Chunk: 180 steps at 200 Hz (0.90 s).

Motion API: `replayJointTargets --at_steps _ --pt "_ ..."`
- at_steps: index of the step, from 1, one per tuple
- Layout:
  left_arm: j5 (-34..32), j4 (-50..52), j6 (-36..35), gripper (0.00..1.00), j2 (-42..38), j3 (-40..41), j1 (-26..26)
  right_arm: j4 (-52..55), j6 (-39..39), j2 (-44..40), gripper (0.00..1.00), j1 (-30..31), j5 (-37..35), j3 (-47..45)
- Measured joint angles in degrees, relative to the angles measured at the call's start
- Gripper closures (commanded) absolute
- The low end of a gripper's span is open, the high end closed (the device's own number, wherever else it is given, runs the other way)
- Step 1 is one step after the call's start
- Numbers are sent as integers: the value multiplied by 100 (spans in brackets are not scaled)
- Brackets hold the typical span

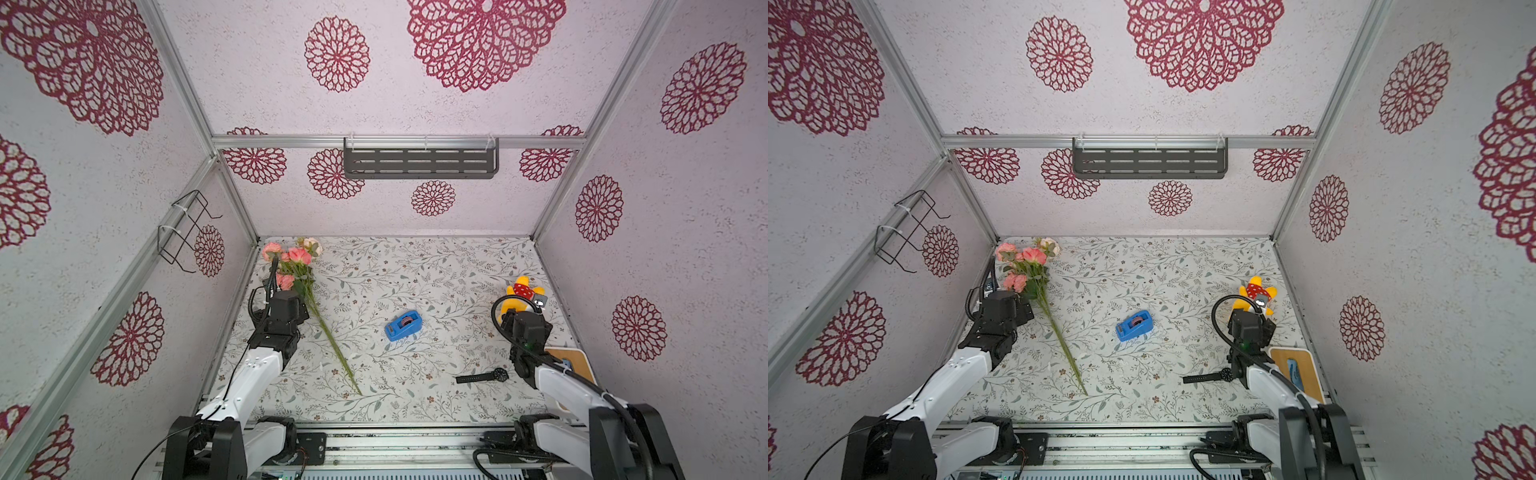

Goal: Wrap bouquets with tape
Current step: Reset both arms

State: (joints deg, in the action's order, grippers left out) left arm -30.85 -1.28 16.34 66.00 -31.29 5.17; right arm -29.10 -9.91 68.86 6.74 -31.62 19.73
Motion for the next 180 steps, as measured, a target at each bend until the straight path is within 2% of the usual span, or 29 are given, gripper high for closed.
replayJointTargets --at_steps 26,49,64,97,114,136,180 --pt "125 -1381 -376 2 166 669 -179 -1001 380 833 19 -203 260 -107" --pt "463 -2653 -599 2 507 1110 -485 -1727 437 1202 18 -385 575 -192" --pt "675 -3191 -697 2 901 1126 -610 -2267 483 1497 16 -435 809 -210" --pt "1130 -4089 -866 2 1539 1040 -741 -2745 588 1707 8 -444 1139 -299" --pt "1523 -4771 -822 2 1950 1082 -1047 -3178 638 1792 5 -452 1263 -413" --pt "1947 -4809 -811 2 2258 1005 -1322 -3401 697 1910 1 -450 1346 -527" --pt "2450 -4693 -817 2 2275 647 -1338 -3624 734 1941 1 -450 1386 -542"
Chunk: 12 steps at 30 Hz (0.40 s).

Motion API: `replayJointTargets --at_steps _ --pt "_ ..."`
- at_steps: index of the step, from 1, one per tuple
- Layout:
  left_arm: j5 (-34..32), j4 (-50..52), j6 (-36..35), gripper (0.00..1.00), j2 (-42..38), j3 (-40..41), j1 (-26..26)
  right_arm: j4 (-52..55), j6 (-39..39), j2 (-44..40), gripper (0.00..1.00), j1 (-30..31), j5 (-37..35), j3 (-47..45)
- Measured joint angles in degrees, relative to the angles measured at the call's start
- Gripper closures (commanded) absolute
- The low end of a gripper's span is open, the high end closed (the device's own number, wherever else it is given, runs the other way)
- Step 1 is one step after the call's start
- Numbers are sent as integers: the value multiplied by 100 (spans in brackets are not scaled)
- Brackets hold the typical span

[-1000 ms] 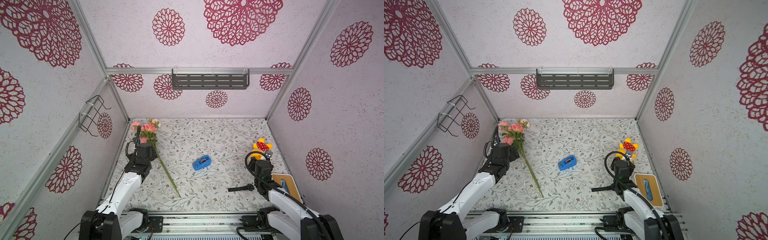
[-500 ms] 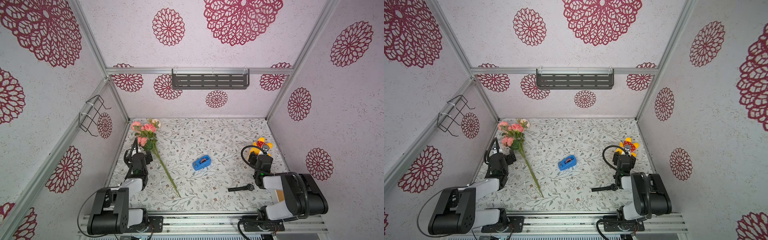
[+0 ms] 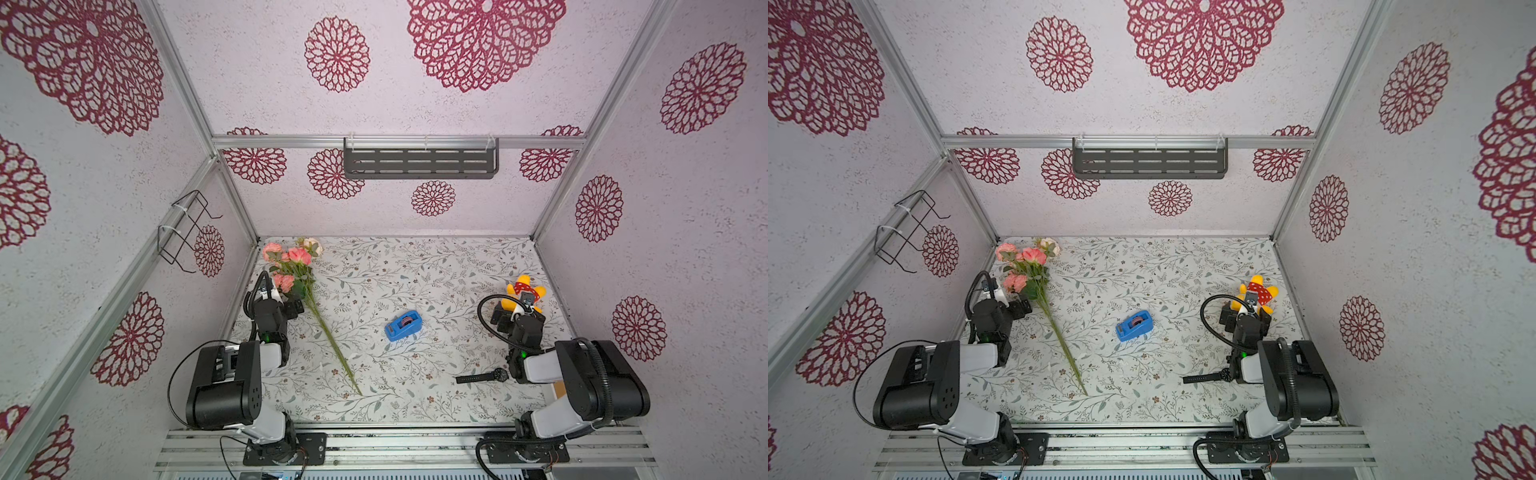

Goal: Wrap bouquets with tape
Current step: Reset both arms

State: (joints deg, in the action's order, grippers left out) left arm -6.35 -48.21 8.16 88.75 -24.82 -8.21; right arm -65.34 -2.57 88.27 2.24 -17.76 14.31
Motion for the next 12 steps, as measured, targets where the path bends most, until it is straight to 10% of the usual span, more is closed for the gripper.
replayJointTargets --at_steps 12 --pt "125 22 0 2 0 4 -7 -46 0 0 1 0 0 0"
